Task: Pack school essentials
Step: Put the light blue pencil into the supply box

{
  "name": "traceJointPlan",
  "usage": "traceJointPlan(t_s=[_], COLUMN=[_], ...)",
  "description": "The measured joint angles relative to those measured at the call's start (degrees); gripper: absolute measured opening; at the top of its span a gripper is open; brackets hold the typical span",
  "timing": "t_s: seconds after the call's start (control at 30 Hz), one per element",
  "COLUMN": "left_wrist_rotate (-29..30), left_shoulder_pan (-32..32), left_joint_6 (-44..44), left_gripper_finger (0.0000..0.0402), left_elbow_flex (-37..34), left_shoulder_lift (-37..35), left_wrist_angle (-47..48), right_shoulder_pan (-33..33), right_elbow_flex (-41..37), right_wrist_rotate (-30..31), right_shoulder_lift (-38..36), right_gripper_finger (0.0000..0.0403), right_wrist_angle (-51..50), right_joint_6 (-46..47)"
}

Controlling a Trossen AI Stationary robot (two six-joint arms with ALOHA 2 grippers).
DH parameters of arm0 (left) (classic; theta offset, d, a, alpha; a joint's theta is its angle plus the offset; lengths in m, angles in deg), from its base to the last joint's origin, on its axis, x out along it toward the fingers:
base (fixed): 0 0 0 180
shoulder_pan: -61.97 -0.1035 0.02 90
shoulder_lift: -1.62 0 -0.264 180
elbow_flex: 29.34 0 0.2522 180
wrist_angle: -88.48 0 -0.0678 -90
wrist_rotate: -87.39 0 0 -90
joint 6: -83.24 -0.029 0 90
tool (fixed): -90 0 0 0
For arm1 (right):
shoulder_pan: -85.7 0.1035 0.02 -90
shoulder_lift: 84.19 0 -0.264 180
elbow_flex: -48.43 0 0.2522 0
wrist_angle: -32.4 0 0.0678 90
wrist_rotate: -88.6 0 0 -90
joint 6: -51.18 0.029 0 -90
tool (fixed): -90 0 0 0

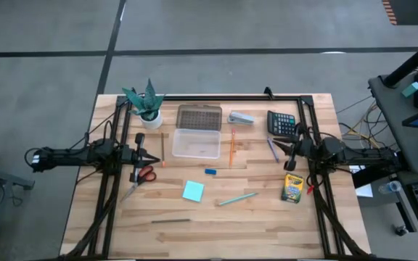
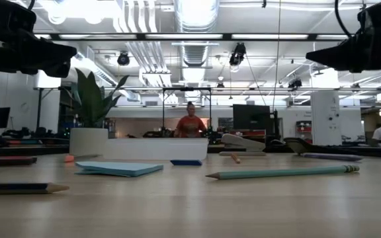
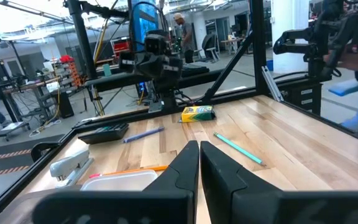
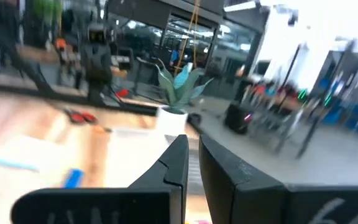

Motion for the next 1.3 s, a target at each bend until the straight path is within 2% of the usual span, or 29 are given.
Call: traceJointPlan(t_s=[0.1, 0.2, 0.23, 0.33, 0.4, 0.5, 0.57, 0.77, 0.93, 1.1, 1.17, 1.3], left_wrist_rotate=[0.0, 0.0, 0.0, 1.6, 3.3, 3.5, 3.7, 3.9, 4.9, 14.4, 17.3, 18.3], left_shoulder_pan=[0.0, 0.0, 0.0, 0.0, 0.0, 0.0, 0.0, 0.0, 0.0, 0.0, 0.0, 0.0], left_joint_6=[0.0, 0.0, 0.0, -0.8, 1.0, 9.2, 10.3, 10.6, 12.1, 4.5, 3.8, 3.3], left_gripper_finger=[0.0, 0.0, 0.0, 0.0, 0.0, 0.0, 0.0, 0.0, 0.0, 0.0, 0.0, 0.0], left_elbow_flex=[0.0, 0.0, 0.0, 0.0, 0.0, 0.0, 0.0, 0.0, 0.0, 0.0, -0.1, -0.1], left_shoulder_lift=[0.0, 0.0, 0.0, -0.1, 0.0, 0.5, 0.7, 0.6, 0.4, 0.3, 0.6, 1.8], left_wrist_angle=[0.0, 0.0, 0.0, -1.6, -5.3, -13.5, -20.0, -34.7, -35.3, -41.4, -40.9, -36.7], right_shoulder_pan=[0.0, 0.0, 0.0, 0.1, 0.0, 0.0, 0.0, 0.0, 0.0, 0.0, 0.0, 0.0], right_elbow_flex=[0.0, 0.0, 0.0, 0.0, 0.0, 0.0, 0.0, 0.0, 0.0, 0.0, 0.0, 0.1], right_wrist_rotate=[0.0, 0.0, -0.1, -0.4, 0.2, 0.2, 0.2, 0.0, 2.7, 3.1, 3.1, 3.0], right_shoulder_lift=[0.0, 0.0, 0.0, 0.0, 0.0, 0.0, 0.0, 0.0, 0.1, 3.3, 5.7, 11.5], right_gripper_finger=[0.0029, 0.0029, 0.0029, 0.0029, 0.0029, 0.0029, 0.0029, 0.0029, 0.0029, 0.0028, 0.0028, 0.0028], right_wrist_angle=[0.0, 0.0, 0.0, 0.1, 0.8, 0.7, 0.7, 0.5, 3.7, 13.4, 16.8, 23.6], right_joint_6=[-6.9, -7.3, -2.9, 20.2, 31.1, 40.4, 44.3, 46.5, 43.4, 42.0, 40.6, 39.9])
